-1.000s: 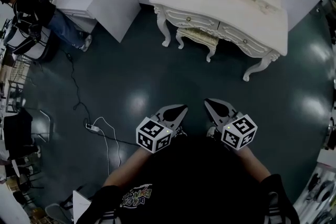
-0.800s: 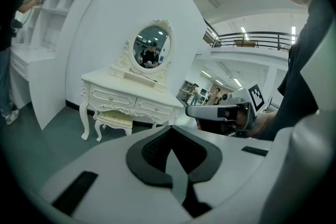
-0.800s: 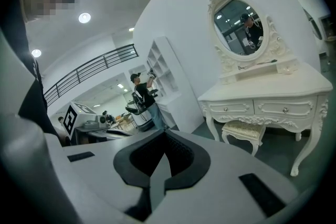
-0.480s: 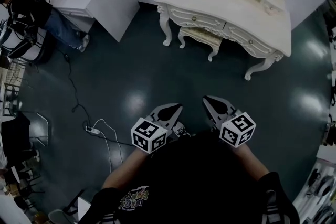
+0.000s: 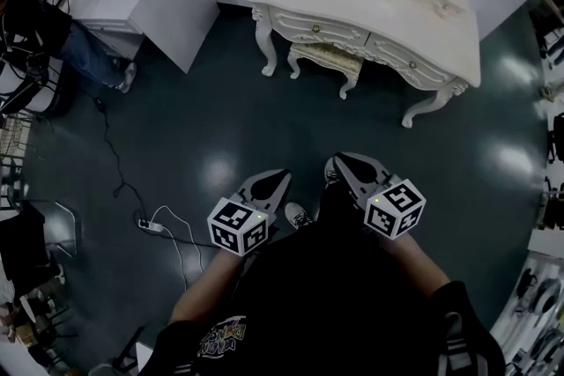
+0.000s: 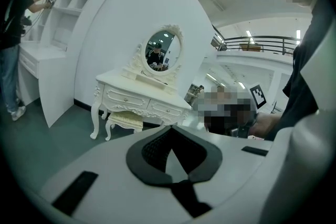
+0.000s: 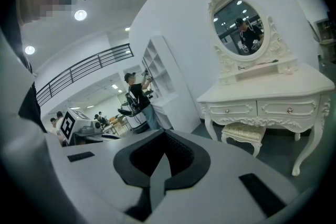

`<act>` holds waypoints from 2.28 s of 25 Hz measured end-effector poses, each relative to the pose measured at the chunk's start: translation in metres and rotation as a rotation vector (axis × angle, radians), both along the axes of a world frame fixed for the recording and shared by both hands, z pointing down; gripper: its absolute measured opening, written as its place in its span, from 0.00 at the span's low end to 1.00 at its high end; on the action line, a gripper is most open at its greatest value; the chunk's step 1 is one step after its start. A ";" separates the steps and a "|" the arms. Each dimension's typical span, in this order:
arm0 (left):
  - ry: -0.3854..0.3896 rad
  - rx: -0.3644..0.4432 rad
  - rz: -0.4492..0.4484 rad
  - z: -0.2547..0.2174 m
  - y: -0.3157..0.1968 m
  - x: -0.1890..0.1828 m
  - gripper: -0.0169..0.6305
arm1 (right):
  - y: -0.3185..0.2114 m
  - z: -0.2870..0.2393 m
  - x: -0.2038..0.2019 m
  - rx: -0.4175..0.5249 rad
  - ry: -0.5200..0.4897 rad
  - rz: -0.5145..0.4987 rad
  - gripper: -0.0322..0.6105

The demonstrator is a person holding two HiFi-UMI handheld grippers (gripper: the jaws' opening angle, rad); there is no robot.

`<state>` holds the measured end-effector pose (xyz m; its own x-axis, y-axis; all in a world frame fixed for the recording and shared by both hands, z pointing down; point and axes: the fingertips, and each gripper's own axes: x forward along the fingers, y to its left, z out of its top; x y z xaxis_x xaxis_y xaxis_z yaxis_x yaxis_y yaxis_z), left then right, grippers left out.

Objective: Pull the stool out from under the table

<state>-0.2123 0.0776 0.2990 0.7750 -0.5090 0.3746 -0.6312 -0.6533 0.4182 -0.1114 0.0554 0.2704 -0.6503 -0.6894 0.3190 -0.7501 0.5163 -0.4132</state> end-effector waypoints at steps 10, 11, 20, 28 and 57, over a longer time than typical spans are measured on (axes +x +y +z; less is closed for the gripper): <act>-0.053 0.027 -0.020 0.001 -0.068 0.006 0.04 | -0.082 0.005 0.027 0.017 0.016 0.021 0.09; -0.060 0.027 -0.022 0.004 -0.077 0.008 0.04 | -0.093 0.007 0.032 0.015 0.020 0.024 0.09; -0.162 0.036 -0.029 0.048 -0.178 0.026 0.04 | -0.187 0.061 0.064 -0.036 0.073 0.068 0.09; -0.241 0.044 -0.017 0.120 -0.277 0.049 0.04 | -0.256 0.128 0.100 -0.072 0.101 0.150 0.09; -0.349 0.185 -0.072 0.528 -0.520 0.073 0.25 | -0.376 0.518 0.234 0.015 0.255 0.442 0.22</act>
